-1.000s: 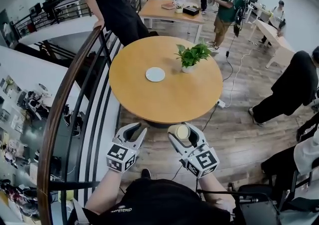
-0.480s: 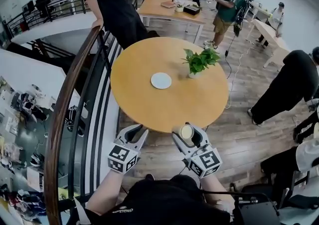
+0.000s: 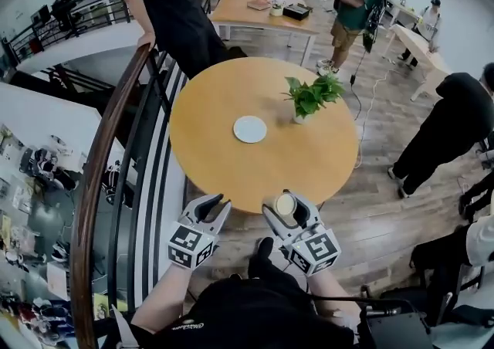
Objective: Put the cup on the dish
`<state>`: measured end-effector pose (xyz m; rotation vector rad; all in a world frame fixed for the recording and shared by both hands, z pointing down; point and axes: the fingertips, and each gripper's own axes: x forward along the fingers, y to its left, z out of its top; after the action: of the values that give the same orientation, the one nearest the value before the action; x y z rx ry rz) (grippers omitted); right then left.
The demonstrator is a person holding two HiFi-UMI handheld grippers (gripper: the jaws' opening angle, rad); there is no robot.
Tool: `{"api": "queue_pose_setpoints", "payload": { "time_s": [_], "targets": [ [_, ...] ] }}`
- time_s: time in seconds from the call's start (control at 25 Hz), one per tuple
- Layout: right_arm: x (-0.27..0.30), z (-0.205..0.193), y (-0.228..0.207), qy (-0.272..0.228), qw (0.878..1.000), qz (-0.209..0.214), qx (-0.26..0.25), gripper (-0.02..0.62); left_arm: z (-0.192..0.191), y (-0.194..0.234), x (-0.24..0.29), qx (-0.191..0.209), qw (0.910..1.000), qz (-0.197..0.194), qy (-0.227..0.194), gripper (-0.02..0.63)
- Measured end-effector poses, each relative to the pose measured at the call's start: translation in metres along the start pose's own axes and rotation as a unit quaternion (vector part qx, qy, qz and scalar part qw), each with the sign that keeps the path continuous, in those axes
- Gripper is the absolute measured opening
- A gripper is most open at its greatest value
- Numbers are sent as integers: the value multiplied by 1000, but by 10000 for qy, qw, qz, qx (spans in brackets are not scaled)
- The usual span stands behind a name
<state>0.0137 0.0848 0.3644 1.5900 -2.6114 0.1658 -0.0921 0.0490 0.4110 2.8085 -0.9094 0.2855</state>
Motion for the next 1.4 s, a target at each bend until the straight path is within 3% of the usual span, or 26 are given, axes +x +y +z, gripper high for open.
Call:
{"api": "queue_pose_setpoints", "payload": {
  "time_s": [0.68,1.0,1.4],
  "targets": [
    [98,22,-128,-116,9983,565,114,258,63,68,129,183,9987,481,45,89],
    [131,36,-162,-119,9963,855,16,258,79,92,174,130,9979,636,-6,89],
    [165,36,-177,47,9973,727,13,258,86,123,197,34,9988,484,26,89]
  ]
}}
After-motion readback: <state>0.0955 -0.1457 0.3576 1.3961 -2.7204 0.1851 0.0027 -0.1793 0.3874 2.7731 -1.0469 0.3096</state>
